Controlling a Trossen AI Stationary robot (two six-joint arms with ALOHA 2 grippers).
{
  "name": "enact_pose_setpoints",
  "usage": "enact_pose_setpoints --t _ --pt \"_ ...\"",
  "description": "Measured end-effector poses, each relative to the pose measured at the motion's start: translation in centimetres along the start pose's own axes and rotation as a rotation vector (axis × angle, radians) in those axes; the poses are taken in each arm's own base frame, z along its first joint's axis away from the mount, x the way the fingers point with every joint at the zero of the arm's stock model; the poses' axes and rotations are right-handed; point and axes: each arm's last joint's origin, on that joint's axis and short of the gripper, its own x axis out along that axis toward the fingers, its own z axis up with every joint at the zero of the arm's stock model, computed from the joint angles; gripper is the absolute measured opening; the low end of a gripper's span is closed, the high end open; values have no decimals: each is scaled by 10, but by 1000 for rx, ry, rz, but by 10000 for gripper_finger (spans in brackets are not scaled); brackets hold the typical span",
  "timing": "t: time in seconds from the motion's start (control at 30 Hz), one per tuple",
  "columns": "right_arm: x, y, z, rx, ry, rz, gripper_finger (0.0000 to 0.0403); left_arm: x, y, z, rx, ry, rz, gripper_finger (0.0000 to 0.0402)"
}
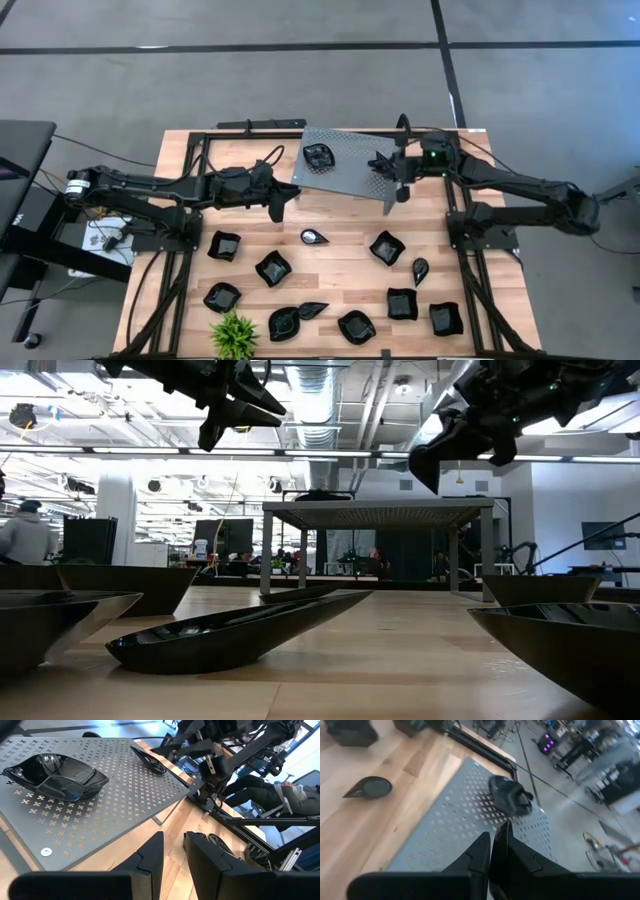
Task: Pick & Place Mini shaped plates
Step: Stack the black drop-shaped plate on the other drop-shaped plate on the shelf
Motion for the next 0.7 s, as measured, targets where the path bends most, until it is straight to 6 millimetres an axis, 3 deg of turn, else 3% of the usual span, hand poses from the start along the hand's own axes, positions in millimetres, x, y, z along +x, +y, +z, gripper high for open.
enact_pose_setpoints --t 0.17,0.4,0.7 --pt "-1 -7 -8 68 32 -30 41 0 0 0 0 0 0 83" --pt "-1 -7 -8 101 -26 38 41 0 0 0 0 0 0 83" --pt "-2 -5 -13 137 22 64 43 0 0 0 0 0 0 81"
